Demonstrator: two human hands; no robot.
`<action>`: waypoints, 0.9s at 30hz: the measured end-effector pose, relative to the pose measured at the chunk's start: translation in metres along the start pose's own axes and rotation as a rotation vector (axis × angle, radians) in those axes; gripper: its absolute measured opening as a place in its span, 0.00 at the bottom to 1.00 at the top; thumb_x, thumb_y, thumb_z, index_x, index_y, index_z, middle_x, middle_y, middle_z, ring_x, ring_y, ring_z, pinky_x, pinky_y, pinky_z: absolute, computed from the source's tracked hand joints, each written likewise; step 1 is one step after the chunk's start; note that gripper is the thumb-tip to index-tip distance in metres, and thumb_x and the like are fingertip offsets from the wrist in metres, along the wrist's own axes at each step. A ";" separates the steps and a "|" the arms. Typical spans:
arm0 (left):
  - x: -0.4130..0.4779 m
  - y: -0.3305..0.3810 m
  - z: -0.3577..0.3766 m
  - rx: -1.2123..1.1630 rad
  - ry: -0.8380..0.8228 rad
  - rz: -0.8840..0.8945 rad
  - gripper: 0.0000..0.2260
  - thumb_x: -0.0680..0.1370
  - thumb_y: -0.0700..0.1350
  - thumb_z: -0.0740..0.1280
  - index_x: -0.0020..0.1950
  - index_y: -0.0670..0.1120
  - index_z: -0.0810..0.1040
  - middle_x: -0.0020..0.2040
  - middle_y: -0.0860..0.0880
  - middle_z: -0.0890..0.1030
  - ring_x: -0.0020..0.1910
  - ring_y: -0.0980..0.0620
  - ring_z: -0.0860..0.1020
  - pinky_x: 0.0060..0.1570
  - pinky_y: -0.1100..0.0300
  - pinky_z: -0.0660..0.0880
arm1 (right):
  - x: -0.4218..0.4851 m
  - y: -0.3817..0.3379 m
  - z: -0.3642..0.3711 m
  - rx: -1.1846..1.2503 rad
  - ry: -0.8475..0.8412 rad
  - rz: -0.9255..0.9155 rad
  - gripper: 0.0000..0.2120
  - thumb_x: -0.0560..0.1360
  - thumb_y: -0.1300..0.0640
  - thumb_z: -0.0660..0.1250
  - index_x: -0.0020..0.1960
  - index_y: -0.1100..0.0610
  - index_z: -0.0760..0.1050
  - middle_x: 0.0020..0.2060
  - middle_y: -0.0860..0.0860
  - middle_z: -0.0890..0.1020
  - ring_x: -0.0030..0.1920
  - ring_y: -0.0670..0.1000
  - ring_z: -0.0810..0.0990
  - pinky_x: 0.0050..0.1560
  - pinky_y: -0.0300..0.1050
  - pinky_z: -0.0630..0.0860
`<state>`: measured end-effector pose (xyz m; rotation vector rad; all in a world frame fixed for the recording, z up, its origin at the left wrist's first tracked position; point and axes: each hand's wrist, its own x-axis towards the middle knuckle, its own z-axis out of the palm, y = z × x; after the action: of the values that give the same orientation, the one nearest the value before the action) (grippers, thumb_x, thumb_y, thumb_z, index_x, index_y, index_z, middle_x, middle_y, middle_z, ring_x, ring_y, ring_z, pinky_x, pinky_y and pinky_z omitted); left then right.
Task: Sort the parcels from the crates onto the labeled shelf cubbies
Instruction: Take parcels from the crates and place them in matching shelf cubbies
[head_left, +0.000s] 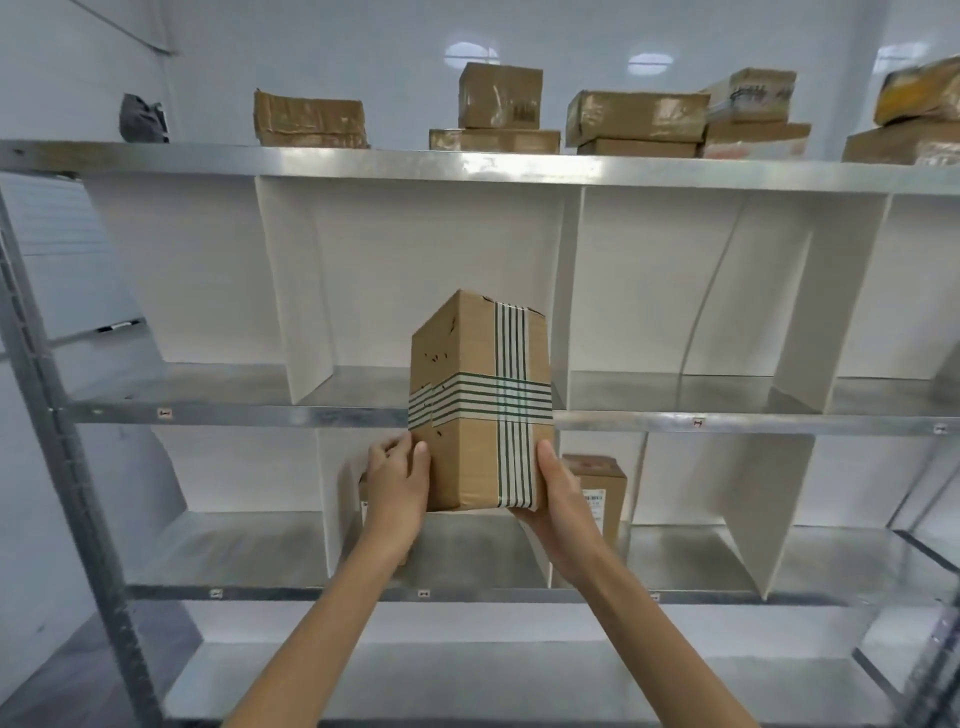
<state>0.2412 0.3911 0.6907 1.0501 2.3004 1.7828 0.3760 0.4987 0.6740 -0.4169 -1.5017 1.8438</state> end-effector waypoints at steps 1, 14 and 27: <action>-0.004 0.008 0.002 -0.049 -0.036 -0.003 0.18 0.81 0.55 0.54 0.65 0.48 0.70 0.60 0.49 0.69 0.61 0.51 0.69 0.64 0.55 0.68 | -0.002 0.000 -0.001 -0.032 0.029 -0.010 0.24 0.75 0.40 0.57 0.64 0.54 0.73 0.57 0.57 0.80 0.56 0.52 0.79 0.57 0.50 0.76; 0.001 0.000 -0.030 -0.720 -0.568 -0.199 0.29 0.70 0.49 0.68 0.69 0.43 0.66 0.59 0.43 0.77 0.59 0.47 0.76 0.59 0.50 0.74 | -0.001 -0.024 -0.004 -0.446 0.113 -0.234 0.37 0.67 0.27 0.60 0.72 0.33 0.53 0.72 0.43 0.61 0.71 0.53 0.65 0.66 0.57 0.69; 0.033 -0.020 -0.055 -0.444 -0.347 0.069 0.26 0.78 0.44 0.65 0.71 0.64 0.61 0.65 0.61 0.73 0.66 0.52 0.72 0.65 0.41 0.69 | 0.013 -0.023 0.026 -0.407 0.166 -0.313 0.24 0.70 0.50 0.73 0.59 0.38 0.65 0.53 0.32 0.75 0.53 0.32 0.74 0.49 0.34 0.76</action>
<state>0.1833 0.3604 0.7037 1.2398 1.5940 1.8357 0.3576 0.4911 0.7047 -0.4797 -1.7157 1.2334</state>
